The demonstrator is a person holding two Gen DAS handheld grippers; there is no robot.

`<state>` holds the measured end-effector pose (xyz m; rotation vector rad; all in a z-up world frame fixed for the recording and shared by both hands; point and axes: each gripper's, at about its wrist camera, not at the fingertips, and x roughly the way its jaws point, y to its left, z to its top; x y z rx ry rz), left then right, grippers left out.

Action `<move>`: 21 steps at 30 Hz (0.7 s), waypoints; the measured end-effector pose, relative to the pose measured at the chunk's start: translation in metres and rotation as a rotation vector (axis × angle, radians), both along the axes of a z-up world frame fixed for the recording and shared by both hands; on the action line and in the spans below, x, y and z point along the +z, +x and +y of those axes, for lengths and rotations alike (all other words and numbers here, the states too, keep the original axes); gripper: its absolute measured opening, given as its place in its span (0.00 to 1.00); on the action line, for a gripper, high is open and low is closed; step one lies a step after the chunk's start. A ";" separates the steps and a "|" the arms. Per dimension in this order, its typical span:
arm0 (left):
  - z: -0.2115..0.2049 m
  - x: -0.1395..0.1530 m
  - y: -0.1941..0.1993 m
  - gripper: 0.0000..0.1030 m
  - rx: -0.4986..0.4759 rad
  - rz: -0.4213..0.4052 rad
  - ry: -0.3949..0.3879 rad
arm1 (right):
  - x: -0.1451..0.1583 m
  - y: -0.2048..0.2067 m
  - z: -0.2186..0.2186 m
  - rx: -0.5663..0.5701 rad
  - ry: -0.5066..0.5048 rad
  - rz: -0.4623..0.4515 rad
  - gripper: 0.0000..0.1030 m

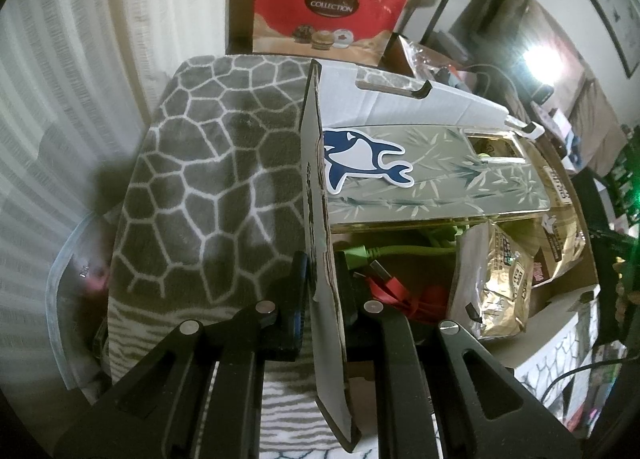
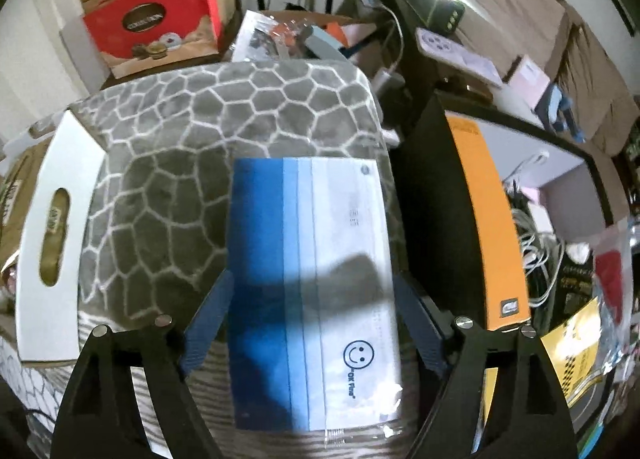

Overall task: Organize objects
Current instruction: 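Return the right tool to the mask packet and position over it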

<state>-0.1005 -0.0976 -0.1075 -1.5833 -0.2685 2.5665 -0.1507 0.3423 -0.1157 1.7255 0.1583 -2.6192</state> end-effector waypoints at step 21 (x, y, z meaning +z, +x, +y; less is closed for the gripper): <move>0.000 0.000 0.000 0.11 0.001 0.001 -0.001 | -0.010 0.000 -0.005 -0.008 0.058 0.021 0.79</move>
